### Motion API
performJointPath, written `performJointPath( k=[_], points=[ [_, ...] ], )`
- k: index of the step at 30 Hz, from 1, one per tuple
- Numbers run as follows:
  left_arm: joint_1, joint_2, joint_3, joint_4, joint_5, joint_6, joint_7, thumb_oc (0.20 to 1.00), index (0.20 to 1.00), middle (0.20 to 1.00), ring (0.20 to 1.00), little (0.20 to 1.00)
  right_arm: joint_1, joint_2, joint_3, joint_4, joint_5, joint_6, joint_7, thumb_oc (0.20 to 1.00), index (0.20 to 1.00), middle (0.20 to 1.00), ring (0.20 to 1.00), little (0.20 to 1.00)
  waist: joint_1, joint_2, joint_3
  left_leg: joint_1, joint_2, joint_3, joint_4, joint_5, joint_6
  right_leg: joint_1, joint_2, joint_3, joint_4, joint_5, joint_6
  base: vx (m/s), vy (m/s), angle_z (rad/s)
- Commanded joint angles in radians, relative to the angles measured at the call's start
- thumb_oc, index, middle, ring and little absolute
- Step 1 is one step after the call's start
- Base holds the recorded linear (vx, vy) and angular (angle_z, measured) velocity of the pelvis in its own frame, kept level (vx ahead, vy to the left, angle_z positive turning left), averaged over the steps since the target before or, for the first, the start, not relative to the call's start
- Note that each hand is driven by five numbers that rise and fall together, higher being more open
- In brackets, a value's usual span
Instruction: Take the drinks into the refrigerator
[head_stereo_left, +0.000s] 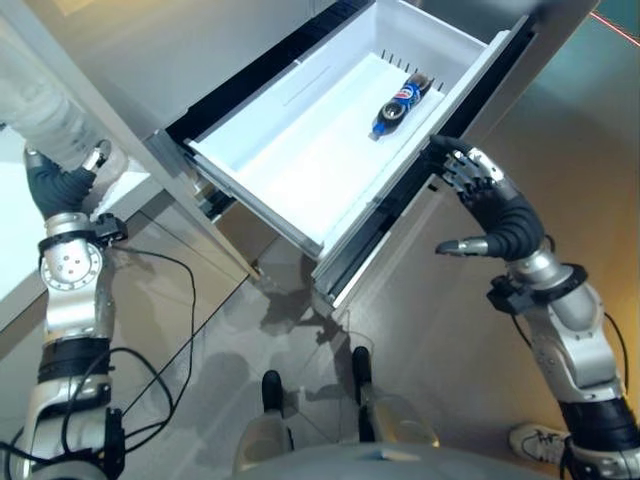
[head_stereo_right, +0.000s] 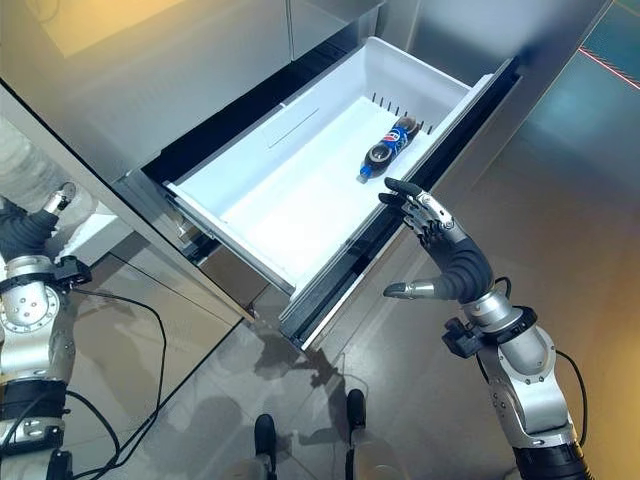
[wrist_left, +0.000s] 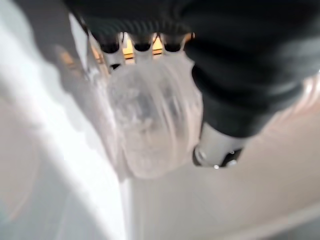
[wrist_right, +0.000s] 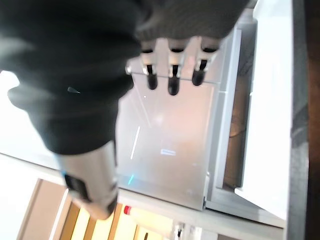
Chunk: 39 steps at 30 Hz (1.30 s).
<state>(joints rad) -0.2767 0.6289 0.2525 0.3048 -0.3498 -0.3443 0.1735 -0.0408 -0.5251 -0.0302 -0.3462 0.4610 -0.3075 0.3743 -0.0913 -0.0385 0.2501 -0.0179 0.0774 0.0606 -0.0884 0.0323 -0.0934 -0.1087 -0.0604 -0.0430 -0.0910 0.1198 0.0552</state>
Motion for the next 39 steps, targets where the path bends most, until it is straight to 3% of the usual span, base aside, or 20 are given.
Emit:
performJointPath(
  k=[1,13,17,21,27,29,33,39],
  points=[
    [-0.048,-0.037,-0.077,-0.110,-0.044,-0.095,-0.107,0.200,0.200,0.200,0.200,0.200,-0.061,-0.017,-0.050,-0.038,0.020,-0.060,-0.003,1.000,1.000,1.000,1.000,1.000,-0.044,0.034,-0.017,0.035,-0.076,-0.040,0.105,-0.153,0.082,0.043,0.014,-0.025,0.130,-0.187,0.010,-0.04,0.004,0.01],
    [0.214,-0.081,0.058,-0.389,-0.094,-0.106,-0.230,0.200,0.200,0.200,0.200,0.200,-0.038,-0.031,-0.106,0.003,-0.030,-0.057,-0.002,1.000,1.000,1.000,1.000,1.000,-0.013,0.044,-0.067,0.070,-0.084,-0.050,0.086,-0.152,0.090,0.096,0.011,-0.030,0.092,-0.171,0.008,0.00,0.000,0.00],
    [0.259,-0.099,0.025,-0.467,-0.131,-0.097,-0.305,0.200,0.200,0.200,0.200,0.200,-0.039,-0.040,-0.113,0.047,-0.005,-0.054,-0.003,1.000,1.000,1.000,1.000,1.000,-0.006,0.042,-0.085,0.086,-0.087,-0.053,0.088,-0.159,0.092,0.119,0.009,-0.033,0.090,-0.176,0.008,0.02,-0.003,-0.02],
    [0.294,-0.100,-0.044,-0.525,-0.168,-0.074,-0.394,0.200,0.200,0.200,0.200,0.200,-0.054,-0.074,-0.070,0.126,0.100,-0.001,0.037,1.000,1.000,1.000,1.000,1.000,0.003,0.036,-0.103,0.099,-0.088,-0.056,0.082,-0.158,0.091,0.135,0.005,-0.039,0.086,-0.176,0.009,-0.01,-0.010,0.02],
    [0.258,-0.027,-0.220,-0.518,-0.235,-0.036,-0.498,0.200,0.200,0.200,0.200,0.200,-0.277,-0.231,0.158,0.342,0.284,0.087,0.072,1.000,1.000,1.000,1.000,1.000,0.024,0.022,-0.126,0.118,-0.091,-0.052,0.091,-0.161,0.090,0.162,0.000,-0.042,0.086,-0.176,0.009,-0.01,-0.022,-0.01],
    [0.234,-0.001,-0.273,-0.525,-0.266,-0.028,-0.519,0.200,0.200,0.200,0.200,0.200,-0.376,-0.239,0.238,0.396,0.351,0.101,0.080,1.000,1.000,1.000,1.000,1.000,0.025,0.022,-0.131,0.129,-0.091,-0.054,0.089,-0.159,0.089,0.175,0.001,-0.042,0.081,-0.175,0.009,0.00,-0.029,-0.02],
    [0.170,0.063,-0.361,-0.488,-0.290,-0.016,-0.539,0.200,0.200,0.200,0.200,0.200,-0.536,-0.209,0.380,0.417,0.425,0.128,0.084,1.000,1.000,1.000,1.000,1.000,0.032,0.026,-0.151,0.148,-0.089,-0.047,0.072,-0.153,0.086,0.189,0.002,-0.040,0.070,-0.172,0.011,0.01,-0.021,-0.02],
    [0.109,0.074,-0.419,-0.454,-0.265,-0.021,-0.533,0.200,0.200,0.200,0.200,0.200,-0.625,-0.099,0.511,0.416,0.503,0.177,0.120,1.000,1.000,1.000,1.000,1.000,0.039,0.034,-0.161,0.164,-0.088,-0.045,0.059,-0.145,0.084,0.206,0.003,-0.040,0.060,-0.171,0.009,0.00,0.000,0.00]
  ],
)
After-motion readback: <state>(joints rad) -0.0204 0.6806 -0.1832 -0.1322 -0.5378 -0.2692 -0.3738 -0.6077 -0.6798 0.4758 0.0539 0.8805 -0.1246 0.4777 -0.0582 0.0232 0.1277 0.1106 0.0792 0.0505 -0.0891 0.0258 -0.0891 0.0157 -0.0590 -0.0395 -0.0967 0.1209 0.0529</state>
